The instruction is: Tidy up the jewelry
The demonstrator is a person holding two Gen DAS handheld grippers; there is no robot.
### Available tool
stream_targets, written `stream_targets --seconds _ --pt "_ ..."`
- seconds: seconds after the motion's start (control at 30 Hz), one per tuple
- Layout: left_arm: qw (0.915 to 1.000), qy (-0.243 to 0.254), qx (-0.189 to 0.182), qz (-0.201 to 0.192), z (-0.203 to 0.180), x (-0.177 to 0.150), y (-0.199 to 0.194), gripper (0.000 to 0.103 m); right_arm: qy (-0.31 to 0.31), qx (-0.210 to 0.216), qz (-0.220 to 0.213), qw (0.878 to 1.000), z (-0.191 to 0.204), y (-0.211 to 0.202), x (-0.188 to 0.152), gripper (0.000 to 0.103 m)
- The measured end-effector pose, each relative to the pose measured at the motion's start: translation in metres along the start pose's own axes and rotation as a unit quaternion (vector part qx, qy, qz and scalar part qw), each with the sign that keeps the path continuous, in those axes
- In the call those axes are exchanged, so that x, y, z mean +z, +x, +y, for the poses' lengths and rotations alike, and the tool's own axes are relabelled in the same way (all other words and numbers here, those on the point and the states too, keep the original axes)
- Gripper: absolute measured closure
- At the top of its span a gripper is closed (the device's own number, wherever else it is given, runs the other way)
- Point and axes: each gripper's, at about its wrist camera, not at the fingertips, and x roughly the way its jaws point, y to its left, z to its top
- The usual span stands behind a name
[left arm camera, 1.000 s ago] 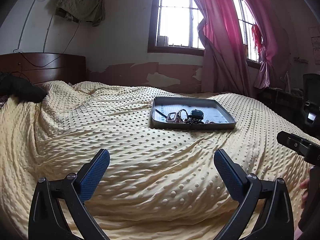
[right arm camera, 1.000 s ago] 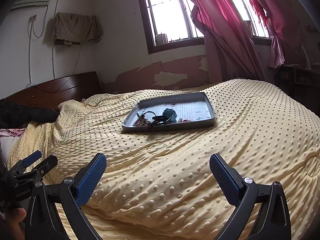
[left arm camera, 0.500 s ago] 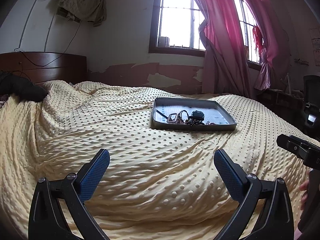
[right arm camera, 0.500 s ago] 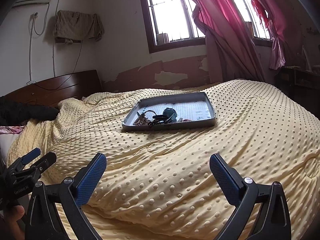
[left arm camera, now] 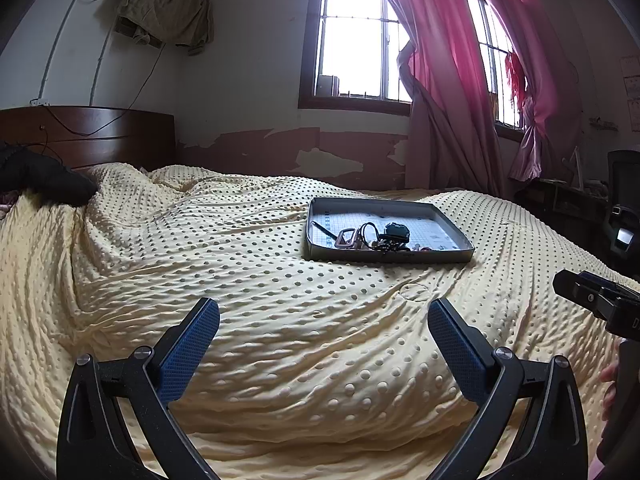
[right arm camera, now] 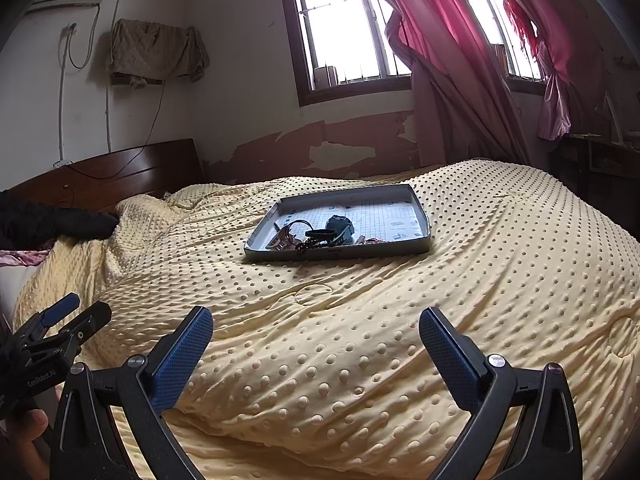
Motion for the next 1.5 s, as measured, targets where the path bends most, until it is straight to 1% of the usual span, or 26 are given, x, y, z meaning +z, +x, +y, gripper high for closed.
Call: stream_targets --seconds 0.73,1.5 --pt "1.0000 0.003 -0.003 -0.001 0.0000 -0.0006 -0.0001 0.001 -0.009 -0.003 -0.006 1.000 0.0030 -0.0020 0.0007 0.000" --pt "0.9996 0.025 -0.005 -0.007 -0.0020 -0.0020 -0.0004 0.001 -0.017 -0.005 -0.008 1.000 0.0043 -0.0036 0.0001 0.000"
